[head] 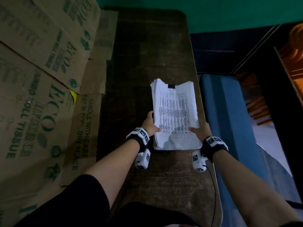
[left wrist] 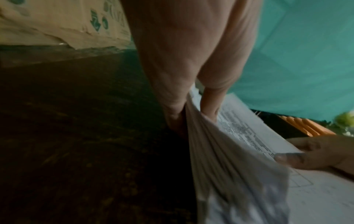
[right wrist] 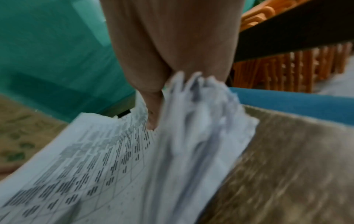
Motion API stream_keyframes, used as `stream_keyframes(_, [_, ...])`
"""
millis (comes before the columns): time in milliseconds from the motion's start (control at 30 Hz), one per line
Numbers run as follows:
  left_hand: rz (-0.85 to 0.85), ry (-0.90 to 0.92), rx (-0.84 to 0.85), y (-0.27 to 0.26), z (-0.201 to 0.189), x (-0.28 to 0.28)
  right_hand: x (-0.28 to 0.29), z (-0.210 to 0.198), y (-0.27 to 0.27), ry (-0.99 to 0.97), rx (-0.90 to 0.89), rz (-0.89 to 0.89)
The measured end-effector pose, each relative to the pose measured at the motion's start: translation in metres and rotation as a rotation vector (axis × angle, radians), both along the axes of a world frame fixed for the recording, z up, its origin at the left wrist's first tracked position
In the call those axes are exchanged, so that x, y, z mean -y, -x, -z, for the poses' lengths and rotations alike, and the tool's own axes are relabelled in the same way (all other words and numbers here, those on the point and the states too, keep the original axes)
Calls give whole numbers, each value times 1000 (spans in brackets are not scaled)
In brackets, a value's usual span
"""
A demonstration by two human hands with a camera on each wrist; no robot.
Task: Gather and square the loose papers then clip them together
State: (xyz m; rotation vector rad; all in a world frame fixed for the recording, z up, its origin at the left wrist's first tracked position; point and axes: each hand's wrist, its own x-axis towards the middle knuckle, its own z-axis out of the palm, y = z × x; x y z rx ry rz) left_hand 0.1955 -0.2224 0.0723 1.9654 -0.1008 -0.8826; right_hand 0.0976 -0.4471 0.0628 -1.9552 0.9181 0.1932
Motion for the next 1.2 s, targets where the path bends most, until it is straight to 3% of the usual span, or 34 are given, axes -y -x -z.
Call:
stream_keyframes(100, [123,-140,81,1,3,5,4,1,-1,68,-157,-83])
stream_keyframes(167, [108,-185,156,8,9,2,-1,-1,8,233,-213,-166])
stream_keyframes(267, [97,-220,159,32,20,-7,-18,-4,29,554,-277,-409])
stream_keyframes(367, [169,-252,141,48,27,-6,-32,7,41,589,-314,-638])
stream_keyframes(733, [184,-321,350,-19,28,48,20,17,-41,586,-266,-578])
stream_keyframes(1200, [247,-371,330,-62,26,84,47,9,-97,553,-331,-579])
